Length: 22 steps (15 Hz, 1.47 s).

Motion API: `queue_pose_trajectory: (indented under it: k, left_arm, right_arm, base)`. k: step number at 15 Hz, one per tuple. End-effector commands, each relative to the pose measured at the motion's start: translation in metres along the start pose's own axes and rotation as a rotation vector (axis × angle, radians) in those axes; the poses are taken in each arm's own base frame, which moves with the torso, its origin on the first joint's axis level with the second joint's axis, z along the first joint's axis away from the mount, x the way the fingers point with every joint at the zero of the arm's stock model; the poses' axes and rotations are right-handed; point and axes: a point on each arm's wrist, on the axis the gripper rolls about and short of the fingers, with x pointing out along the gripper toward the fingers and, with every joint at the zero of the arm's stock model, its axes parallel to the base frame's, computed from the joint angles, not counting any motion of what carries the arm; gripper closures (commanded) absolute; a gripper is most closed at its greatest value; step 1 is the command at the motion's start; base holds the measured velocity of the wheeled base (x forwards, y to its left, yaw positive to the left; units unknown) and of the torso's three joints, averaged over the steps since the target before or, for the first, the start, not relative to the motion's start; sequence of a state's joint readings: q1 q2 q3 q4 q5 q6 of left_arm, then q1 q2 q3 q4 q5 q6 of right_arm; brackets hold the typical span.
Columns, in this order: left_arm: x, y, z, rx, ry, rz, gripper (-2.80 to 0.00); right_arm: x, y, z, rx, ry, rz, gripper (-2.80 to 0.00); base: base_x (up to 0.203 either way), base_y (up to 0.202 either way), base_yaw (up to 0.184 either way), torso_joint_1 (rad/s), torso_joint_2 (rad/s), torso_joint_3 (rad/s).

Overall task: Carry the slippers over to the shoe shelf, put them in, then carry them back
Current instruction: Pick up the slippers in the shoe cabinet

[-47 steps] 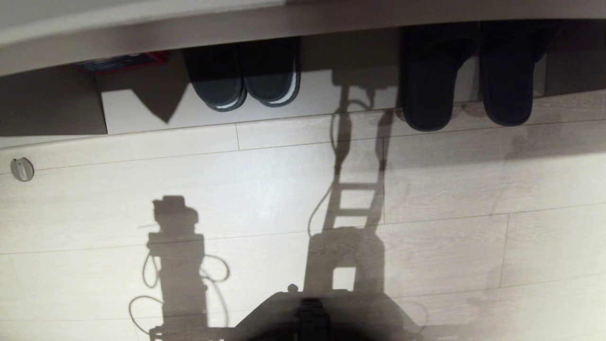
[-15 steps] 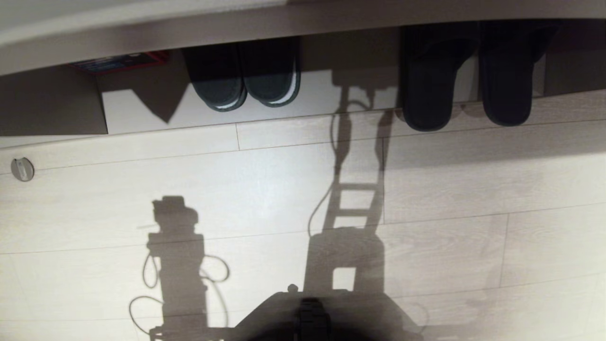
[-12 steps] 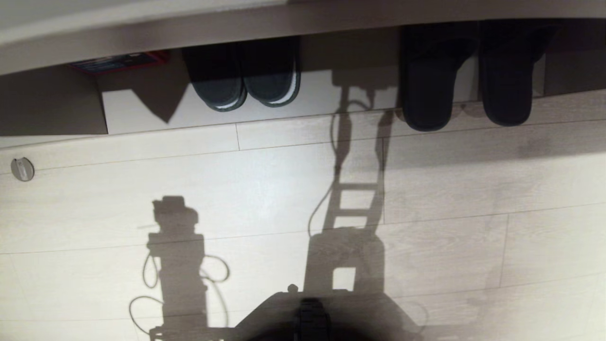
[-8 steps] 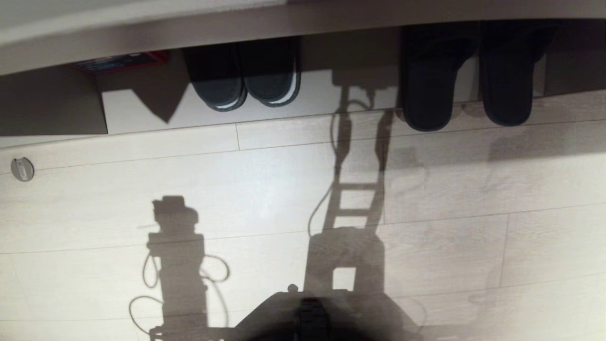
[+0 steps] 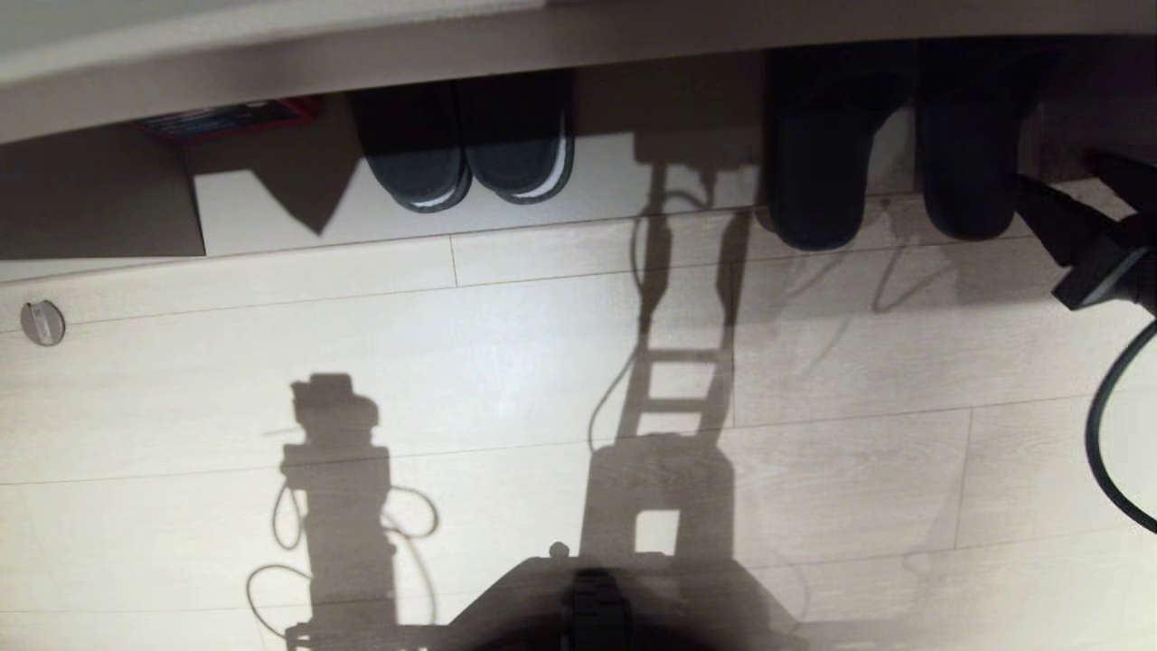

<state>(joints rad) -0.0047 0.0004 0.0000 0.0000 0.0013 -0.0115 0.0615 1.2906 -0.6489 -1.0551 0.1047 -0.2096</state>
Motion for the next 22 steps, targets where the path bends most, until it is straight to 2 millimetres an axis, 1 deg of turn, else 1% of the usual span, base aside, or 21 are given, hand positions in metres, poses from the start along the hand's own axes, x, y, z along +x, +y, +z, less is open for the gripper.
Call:
queue_pose_trajectory:
  k: [1,3,4,5,6,9,11,13,14,15,16,18,22]
  left_arm:
    - [0.0,0.0,0.0,-0.001,0.001,0.0,0.0]
    - [0.0,0.0,0.0,-0.001,0.001,0.0,0.0]
    - [0.0,0.0,0.0,-0.001,0.001,0.0,0.0]
    - [0.0,0.0,0.0,0.001,0.001,0.0,0.0]
    - [0.0,0.0,0.0,0.001,0.001,0.0,0.0]
    - [0.0,0.0,0.0,0.001,0.001,0.0,0.0]
    - [0.0,0.0,0.0,0.001,0.001,0.0,0.0]
    - [0.0,0.0,0.0,0.001,0.001,0.0,0.0]
    - [0.0,0.0,0.0,-0.001,0.001,0.0,0.0]
    - [0.0,0.0,0.0,0.001,0.001,0.0,0.0]
    - [0.0,0.0,0.0,-0.001,0.001,0.0,0.0]
    - [0.0,0.0,0.0,-0.001,0.001,0.0,0.0]
    - [0.0,0.0,0.0,-0.001,0.001,0.0,0.0]
  right_arm:
    - [0.026,0.005,-0.018,0.005,0.007,0.015,-2.8]
    - [0.042,0.008,-0.021,0.001,-0.036,-0.001,-2.8]
    - [0.055,0.013,-0.025,0.004,-0.052,-0.004,-2.8]
    - [0.065,0.016,-0.025,0.007,-0.075,-0.007,-2.8]
    - [0.068,0.018,-0.024,0.009,-0.086,-0.012,-2.8]
    - [0.092,0.019,-0.035,0.011,-0.087,-0.052,-2.8]
    - [0.107,0.018,-0.033,0.013,-0.134,-0.092,-2.8]
    - [0.109,0.018,-0.032,0.014,-0.143,-0.099,-2.8]
    - [0.115,0.018,-0.031,0.017,-0.164,-0.106,-2.8]
    - [0.124,0.017,-0.023,0.021,-0.217,-0.119,-2.8]
    - [0.132,0.018,-0.019,0.026,-0.249,-0.123,-2.8]
    - [0.142,0.021,-0.023,0.033,-0.27,-0.123,-2.8]
    - [0.153,0.022,-0.024,0.045,-0.292,-0.129,-2.8]
  base:
    - [0.0,0.0,0.0,0.0,0.0,0.0]
    - [0.0,0.0,0.0,0.0,0.0,0.0]
    - [0.0,0.0,0.0,0.0,0.0,0.0]
    - [0.0,0.0,0.0,0.0,0.0,0.0]
    - [0.0,0.0,0.0,0.0,0.0,0.0]
    - [0.0,0.0,0.0,0.0,0.0,0.0]
    - [0.0,0.0,0.0,0.0,0.0,0.0]
    - [0.0,0.0,0.0,0.0,0.0,0.0]
    - [0.0,0.0,0.0,0.0,0.0,0.0]
    - [0.0,0.0,0.0,0.0,0.0,0.0]
    - [0.0,0.0,0.0,0.0,0.0,0.0]
    - [0.0,0.0,0.0,0.0,0.0,0.0]
    - [0.0,0.0,0.0,0.0,0.0,0.0]
